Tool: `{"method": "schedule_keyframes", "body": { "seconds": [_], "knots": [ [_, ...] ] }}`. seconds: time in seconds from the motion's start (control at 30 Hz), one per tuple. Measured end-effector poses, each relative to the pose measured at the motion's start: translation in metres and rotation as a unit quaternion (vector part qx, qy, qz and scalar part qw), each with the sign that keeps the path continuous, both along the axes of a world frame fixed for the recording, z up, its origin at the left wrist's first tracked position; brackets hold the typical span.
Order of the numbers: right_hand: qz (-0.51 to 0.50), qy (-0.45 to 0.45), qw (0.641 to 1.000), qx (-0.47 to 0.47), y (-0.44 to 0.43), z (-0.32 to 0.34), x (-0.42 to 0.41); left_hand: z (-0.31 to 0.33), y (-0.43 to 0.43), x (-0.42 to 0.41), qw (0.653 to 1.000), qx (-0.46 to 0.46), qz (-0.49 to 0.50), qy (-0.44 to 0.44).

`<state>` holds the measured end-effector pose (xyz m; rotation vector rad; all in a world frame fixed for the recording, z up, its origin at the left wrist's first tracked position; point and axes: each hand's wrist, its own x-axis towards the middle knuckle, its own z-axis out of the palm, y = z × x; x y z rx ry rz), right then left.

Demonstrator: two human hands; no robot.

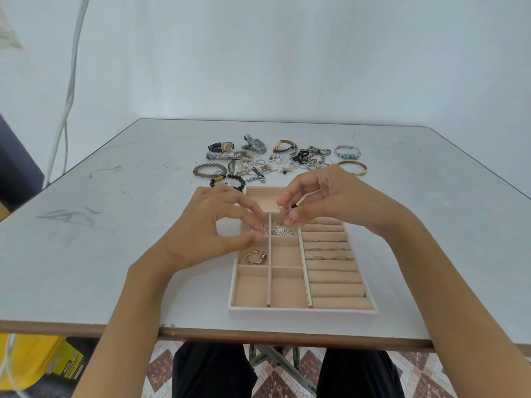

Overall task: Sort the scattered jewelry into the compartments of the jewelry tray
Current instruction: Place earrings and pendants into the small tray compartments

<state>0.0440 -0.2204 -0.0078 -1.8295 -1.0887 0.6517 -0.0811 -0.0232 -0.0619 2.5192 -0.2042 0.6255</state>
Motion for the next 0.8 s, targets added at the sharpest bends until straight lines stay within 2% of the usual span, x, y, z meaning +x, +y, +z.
{"method": "schedule_keyframes", "body": {
  "seconds": [0.1,0.23,0.47,0.7,0.8],
  "knots": [
    [0.02,-0.005,1.0,-0.009,0.0,0.0,-0.001,-0.003,0.007,-0.002,0.996,-0.029,0.084,-0.024],
    [0.051,-0.005,0.998,-0.031,-0.001,0.001,-0.004,-0.021,0.017,-0.01,0.98,0.035,0.184,0.061],
    [0.072,-0.014,0.996,-0.042,-0.001,0.001,-0.006,-0.036,0.004,-0.017,0.948,0.095,0.212,0.22],
    [0.096,-0.062,0.992,-0.05,0.002,-0.001,-0.008,-0.036,0.003,-0.016,0.94,0.119,0.217,0.234],
    [0.11,-0.053,0.991,-0.056,0.002,-0.002,-0.008,-0.036,0.003,-0.016,0.939,0.122,0.218,0.238]
  ]
}}
